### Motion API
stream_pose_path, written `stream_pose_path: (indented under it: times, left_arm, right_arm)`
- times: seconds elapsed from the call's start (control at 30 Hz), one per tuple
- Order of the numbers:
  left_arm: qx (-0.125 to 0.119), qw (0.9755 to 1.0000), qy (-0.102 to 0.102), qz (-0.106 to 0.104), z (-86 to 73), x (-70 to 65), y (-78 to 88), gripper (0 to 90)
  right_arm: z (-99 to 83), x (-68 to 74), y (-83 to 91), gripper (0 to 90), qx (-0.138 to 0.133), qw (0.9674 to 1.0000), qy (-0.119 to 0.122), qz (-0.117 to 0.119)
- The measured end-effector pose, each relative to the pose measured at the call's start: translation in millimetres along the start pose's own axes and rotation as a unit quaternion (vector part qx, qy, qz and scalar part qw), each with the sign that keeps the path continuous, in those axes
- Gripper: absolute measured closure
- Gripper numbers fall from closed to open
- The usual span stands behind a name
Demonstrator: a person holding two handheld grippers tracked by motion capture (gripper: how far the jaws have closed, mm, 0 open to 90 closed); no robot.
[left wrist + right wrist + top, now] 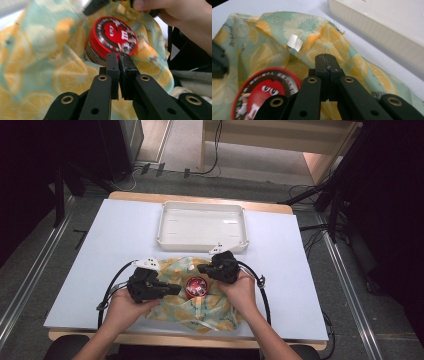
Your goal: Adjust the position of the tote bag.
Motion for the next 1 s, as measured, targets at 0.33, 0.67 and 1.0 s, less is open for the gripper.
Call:
stream_pose_path:
  times: [0.33,0.67,1.0]
  left_arm:
    - [0.014,0.9998,-0.008,-0.009,-16.4,-7.6,-14.0,87.8]
    - [0.042,0.9988,-0.019,-0.014,-35.8,-13.3,-28.0,87.7]
    - [0.063,0.9977,-0.022,-0.016,-49.4,-15.0,-35.4,87.6]
  right_arm:
    - [-2.1,-12.5,-17.7,90.0,0.0,0.9999,-0.011,-0.002]
    - [-0.7,-18.5,-34.3,90.0,-0.003,0.9999,-0.005,-0.013]
    - [-2.0,-30.5,-46.1,90.0,0.001,0.9994,-0.01,-0.034]
Point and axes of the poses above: each handheld gripper's, and its own axes: y roughly backward along the jaws, z roughly out of its top, x roughly to its left, the point moved 7 cm from there along -y, roughly forward along the jaws, and after that the axes turned 5 degrees about z, right-handed, at the moved point
